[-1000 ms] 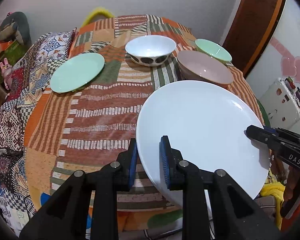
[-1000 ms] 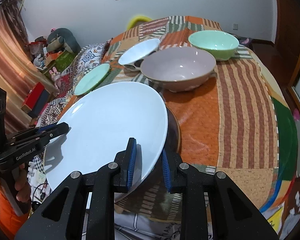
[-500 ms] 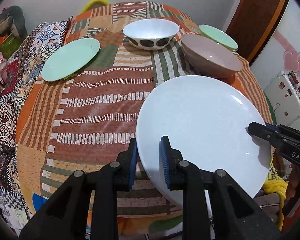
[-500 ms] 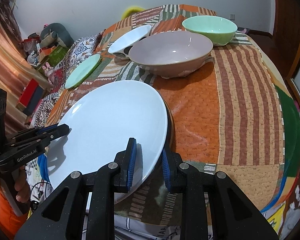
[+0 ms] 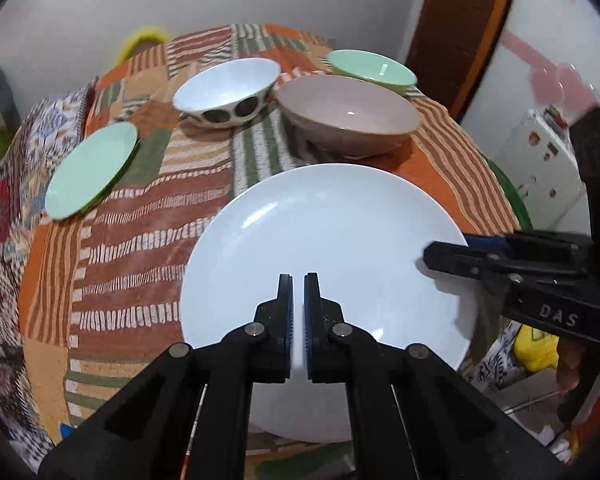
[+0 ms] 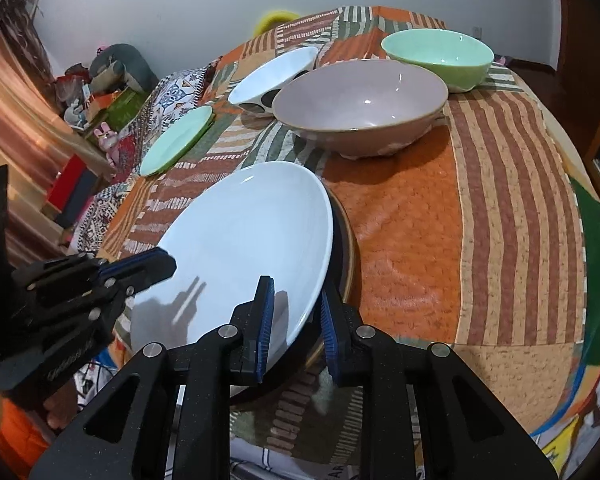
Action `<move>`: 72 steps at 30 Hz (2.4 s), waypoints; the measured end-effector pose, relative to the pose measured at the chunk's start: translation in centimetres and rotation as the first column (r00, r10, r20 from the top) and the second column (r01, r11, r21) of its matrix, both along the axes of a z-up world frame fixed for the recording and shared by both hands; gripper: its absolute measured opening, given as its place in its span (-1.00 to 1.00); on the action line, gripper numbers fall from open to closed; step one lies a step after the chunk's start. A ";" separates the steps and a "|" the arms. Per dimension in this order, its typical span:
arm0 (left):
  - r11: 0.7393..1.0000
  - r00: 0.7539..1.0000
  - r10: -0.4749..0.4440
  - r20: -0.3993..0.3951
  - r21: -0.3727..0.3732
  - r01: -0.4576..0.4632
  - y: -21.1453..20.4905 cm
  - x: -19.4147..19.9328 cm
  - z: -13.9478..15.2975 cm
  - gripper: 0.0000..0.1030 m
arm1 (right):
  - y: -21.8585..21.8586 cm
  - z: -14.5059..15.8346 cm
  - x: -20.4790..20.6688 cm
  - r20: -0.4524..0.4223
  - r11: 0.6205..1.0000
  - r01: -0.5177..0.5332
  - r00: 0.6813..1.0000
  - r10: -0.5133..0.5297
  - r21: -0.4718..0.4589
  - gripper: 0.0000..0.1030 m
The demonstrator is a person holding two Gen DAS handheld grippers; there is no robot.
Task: Organize plates and bowls
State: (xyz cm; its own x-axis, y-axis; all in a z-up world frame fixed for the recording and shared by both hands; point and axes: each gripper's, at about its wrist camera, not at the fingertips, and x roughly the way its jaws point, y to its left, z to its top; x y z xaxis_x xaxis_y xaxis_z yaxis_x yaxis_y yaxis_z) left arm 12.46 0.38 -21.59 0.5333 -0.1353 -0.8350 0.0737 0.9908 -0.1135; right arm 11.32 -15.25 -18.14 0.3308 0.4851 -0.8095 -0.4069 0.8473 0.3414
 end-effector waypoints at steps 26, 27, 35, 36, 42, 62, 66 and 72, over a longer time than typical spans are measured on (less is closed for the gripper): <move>0.995 0.994 0.104 0.043 -0.007 -0.104 2.0 -0.7 1.4 -0.83 | -0.4 2.3 -0.2 0.125 0.993 0.048 0.992 -0.034 -0.110 -0.46; 0.994 0.993 0.107 0.045 -0.007 -0.107 2.1 -0.8 1.5 -0.81 | -0.5 2.4 -0.2 0.131 0.992 0.050 0.991 -0.035 -0.115 -0.45; 0.988 0.983 0.155 0.098 -0.002 -0.155 3.8 -1.6 3.1 -0.45 | 0.9 4.1 -0.6 0.172 0.995 0.024 0.985 -0.007 -0.100 -0.33; 0.986 0.980 0.166 0.109 -0.002 -0.167 4.2 -1.8 3.4 -0.36 | 1.2 4.5 -0.6 0.185 0.995 0.020 0.983 -0.002 -0.096 -0.26; 0.969 0.952 0.244 0.184 -0.006 -0.247 8.0 -2.8 5.9 -0.04 | 4.1 7.1 -0.2 0.261 0.997 -0.027 0.964 0.045 -0.072 -0.13; 0.853 0.830 0.492 0.262 0.043 -0.520 23.9 -2.0 7.6 0.64 | 15.6 8.7 4.9 0.331 0.986 -0.164 0.929 0.167 -0.036 0.19; 0.848 0.830 0.503 0.240 0.047 -0.528 26.7 -0.2 6.4 0.64 | 17.9 8.1 6.6 0.326 0.982 -0.179 0.926 0.190 -0.063 0.19; 0.850 0.838 0.512 0.190 0.025 -0.525 30.0 3.0 3.5 0.64 | 20.8 6.6 9.7 0.283 0.981 -0.185 0.939 0.196 -0.065 0.19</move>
